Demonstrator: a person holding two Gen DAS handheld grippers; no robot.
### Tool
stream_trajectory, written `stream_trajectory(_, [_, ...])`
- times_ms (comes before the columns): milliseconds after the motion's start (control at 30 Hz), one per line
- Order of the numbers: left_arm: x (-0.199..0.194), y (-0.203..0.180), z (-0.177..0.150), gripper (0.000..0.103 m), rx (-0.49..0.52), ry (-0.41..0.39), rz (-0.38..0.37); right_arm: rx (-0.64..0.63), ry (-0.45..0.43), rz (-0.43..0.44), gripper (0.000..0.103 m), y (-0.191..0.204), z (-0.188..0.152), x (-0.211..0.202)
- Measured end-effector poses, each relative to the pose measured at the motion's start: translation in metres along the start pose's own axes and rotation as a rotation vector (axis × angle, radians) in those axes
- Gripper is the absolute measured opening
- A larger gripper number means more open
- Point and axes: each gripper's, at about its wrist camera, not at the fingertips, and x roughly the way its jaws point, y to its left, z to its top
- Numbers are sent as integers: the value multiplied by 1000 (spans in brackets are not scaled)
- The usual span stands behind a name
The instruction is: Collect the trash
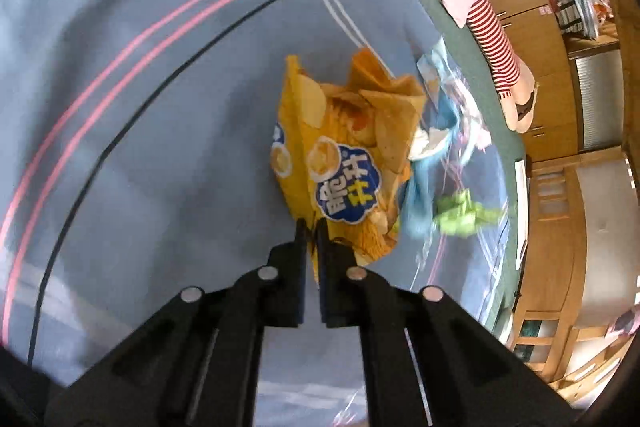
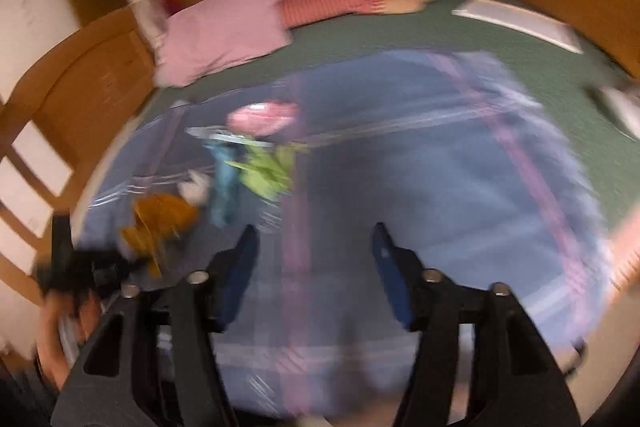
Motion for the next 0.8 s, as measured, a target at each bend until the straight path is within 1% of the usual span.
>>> stream_trajectory(33, [-6,2,-12,6,22,-17,20,-6,11,18,69,11,12,19])
stream_trajectory(67, [-10,4,-24,6,52,-23,51,-13,22,27,69,25,27,44])
stream_trajectory(100, [-11,5,-29,6,70,-22,70,-18,28,12,69,35,37,62])
stream_trajectory(133, [-13,6,-39,6,90,-22,72,-24,34,-6,70,45,47,80])
stream_trajectory(167, [-16,7,-46,6,103,-27,51,-31,42,-21,71,52,55,98])
stream_trajectory(200, [-17,4,-47,6,117,-35,36,-32,56,-38,71,61,66,126])
stream_trajectory(267, [-23,2,-47,6,139,-77,52,-26,93,-83,71,67,74,155])
stream_trajectory(300, [-26,3,-49,6,136,-86,59,-22,116,-131,71,69,78,172])
stream_trajectory(333, [-27,6,-47,14,124,-90,60,-18,137,-160,71,69,78,184])
stream_trajectory(367, [-28,10,-45,21,110,-88,62,-19,172,-197,68,68,75,195])
stream_trajectory(400, [-30,12,-44,41,95,-86,65,-19,188,-210,62,66,72,199])
stream_trajectory(433, [-32,14,-44,55,84,-90,68,-19,199,-207,48,64,68,200])
stream_trajectory(467, [-35,15,-44,57,73,-106,69,-18,212,-195,37,62,64,201])
stream_trajectory(500, [-37,14,-43,61,68,-121,72,-9,218,-169,33,57,60,198])
stream_trajectory(533, [-39,14,-44,64,71,-129,79,0,217,-138,27,54,56,193])
stream_trajectory(567, [-38,13,-43,65,75,-128,84,5,219,-113,23,52,52,189])
stream_trajectory(667, [-39,15,-43,68,61,-128,81,-2,230,-38,21,47,30,160])
stream_trajectory(700, [-40,17,-42,68,52,-133,78,-17,242,-11,21,44,18,147])
stream_trajectory(767, [-42,19,-42,69,36,-147,75,-39,256,8,20,41,4,133])
stream_trajectory(800, [-43,19,-42,69,34,-150,74,-57,266,33,20,40,-6,120])
